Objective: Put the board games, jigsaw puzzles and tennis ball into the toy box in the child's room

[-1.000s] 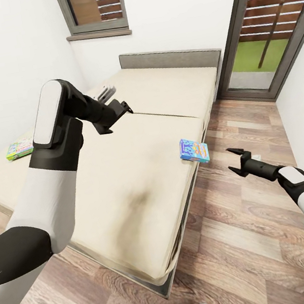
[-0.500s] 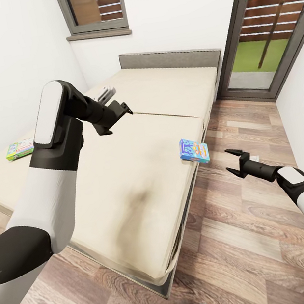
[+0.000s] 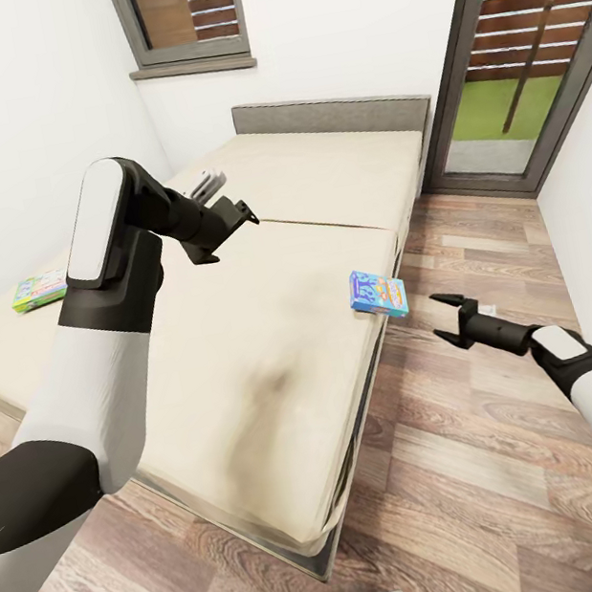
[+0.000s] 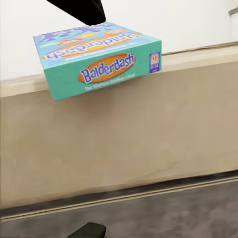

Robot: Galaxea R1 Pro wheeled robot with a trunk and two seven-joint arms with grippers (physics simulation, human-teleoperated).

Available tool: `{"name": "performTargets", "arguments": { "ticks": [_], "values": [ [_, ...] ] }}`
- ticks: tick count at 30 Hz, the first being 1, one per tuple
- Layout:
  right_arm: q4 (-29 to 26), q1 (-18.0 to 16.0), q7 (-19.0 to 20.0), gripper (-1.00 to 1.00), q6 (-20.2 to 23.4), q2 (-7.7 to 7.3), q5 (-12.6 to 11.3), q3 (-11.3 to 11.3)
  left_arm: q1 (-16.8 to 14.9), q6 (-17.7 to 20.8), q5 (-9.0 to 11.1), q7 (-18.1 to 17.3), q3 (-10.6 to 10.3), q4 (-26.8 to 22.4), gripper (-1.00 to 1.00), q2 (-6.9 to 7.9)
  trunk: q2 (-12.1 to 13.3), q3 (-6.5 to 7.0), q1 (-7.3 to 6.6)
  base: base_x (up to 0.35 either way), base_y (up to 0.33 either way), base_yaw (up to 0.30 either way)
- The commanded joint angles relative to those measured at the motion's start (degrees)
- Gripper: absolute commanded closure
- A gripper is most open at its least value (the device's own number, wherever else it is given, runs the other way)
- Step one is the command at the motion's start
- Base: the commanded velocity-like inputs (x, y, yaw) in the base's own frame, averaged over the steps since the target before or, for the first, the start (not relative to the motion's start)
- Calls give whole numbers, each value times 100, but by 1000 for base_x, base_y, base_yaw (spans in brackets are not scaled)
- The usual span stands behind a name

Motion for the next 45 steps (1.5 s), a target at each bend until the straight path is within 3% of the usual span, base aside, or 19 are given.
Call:
{"name": "performTargets", "arguments": {
  "ticks": [1, 14, 33, 45],
  "values": [
    [2, -4, 11, -100, 35, 4, 23, -19, -5, 45, 36, 52, 2, -1, -100, 0, -2, -5, -1, 0, 0, 43],
    [-2, -4, 33, -100, 36, 14, 20, 52, -5, 43, 36, 45, 5, 6, -100, -7, -2, 4, -1, 0, 0, 141],
    [-46, -4, 96, -100, 37, -2, 10, 47, 2, 45, 36, 43, 5, 12, -100, -6, -2, 6, -1, 0, 0, 19],
    [-49, -4, 830, -100, 29, 5, 27, 66, -4, 46, 32, 35, -3, 95, -100, -14, -2, 6, -1, 0, 0, 0]
  ]
}}
